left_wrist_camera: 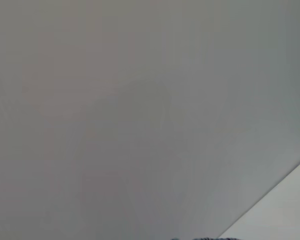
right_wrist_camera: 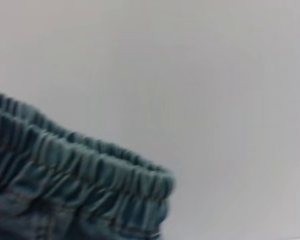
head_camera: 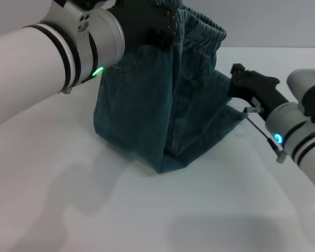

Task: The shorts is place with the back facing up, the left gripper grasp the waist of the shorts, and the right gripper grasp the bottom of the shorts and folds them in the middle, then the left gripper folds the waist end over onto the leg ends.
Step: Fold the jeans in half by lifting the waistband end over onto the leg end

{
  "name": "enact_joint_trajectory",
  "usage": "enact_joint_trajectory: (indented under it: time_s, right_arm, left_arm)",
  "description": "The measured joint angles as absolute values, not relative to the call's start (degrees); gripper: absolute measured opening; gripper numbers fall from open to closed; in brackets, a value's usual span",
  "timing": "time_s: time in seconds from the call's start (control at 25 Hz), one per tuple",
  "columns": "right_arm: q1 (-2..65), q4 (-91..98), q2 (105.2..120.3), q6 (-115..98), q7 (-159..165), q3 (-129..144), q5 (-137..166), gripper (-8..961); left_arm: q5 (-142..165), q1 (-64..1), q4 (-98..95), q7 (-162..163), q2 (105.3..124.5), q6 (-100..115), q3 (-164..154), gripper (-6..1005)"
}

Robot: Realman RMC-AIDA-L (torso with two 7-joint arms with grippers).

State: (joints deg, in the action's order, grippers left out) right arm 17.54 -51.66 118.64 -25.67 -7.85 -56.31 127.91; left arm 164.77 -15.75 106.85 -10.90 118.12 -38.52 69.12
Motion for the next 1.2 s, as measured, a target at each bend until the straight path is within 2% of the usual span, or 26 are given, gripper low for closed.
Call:
enact_joint_trajectory:
  time_s: [0.6,1.0,1.2]
  right_arm:
    - [3.9,-59.2,119.11,-42.7,-22.4,-57.8,127.9,-1]
    - [2.5,-59.8,118.92,-42.8,-22.5,-57.5,128.2,-1]
    - [2.5,-59.9,118.83,-42.7,-22.5,-57.5,128.7,-1]
  left_arm:
    - [161.6,-15.3,99.7,-10.7,118.21,-30.2,65.1,30]
    - [154.3,-15.8,89.9,-10.7,118.2,-17.4,60.0,57]
    - [153.3,-17.4,80.9,-10.9,118.32,-1.7,52.9,85]
